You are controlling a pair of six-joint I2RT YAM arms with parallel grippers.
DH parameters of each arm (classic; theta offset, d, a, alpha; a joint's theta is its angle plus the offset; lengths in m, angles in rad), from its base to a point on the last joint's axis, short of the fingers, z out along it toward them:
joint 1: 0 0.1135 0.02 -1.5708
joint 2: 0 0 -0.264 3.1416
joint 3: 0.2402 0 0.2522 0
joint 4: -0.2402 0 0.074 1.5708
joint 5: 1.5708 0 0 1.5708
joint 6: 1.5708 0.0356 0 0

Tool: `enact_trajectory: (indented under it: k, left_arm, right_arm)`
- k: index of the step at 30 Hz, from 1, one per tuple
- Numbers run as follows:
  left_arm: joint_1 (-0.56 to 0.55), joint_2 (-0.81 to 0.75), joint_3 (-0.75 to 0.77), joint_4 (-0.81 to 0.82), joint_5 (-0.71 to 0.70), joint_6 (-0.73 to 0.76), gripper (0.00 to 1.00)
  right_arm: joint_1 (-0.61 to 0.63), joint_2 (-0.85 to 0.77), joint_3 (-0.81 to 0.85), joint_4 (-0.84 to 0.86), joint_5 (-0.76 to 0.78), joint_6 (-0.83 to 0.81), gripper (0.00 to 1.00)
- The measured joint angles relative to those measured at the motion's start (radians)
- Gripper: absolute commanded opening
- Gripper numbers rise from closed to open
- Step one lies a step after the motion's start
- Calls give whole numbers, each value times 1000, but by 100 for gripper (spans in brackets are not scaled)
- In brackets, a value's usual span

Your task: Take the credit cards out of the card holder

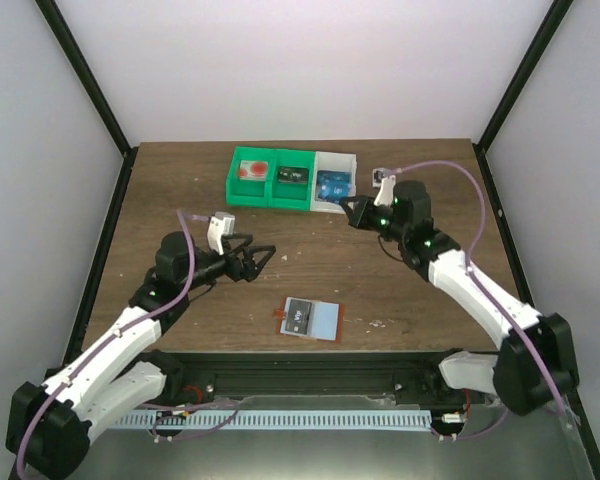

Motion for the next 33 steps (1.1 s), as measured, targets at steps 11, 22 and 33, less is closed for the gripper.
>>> enact_trajectory:
  k: [11,22,33]
  left_arm:
    - [48,87,33,-172,160,-76,100]
    - [49,-10,21,-281,32,28,100]
    - [49,3,21,-318,6,47,100]
  right_arm:
    - [-219,432,277,-86,-152,-95,0]
    - [-226,771,603,-186,-152,-126,0]
    - [-226,941,718,-252,-150,-97,1]
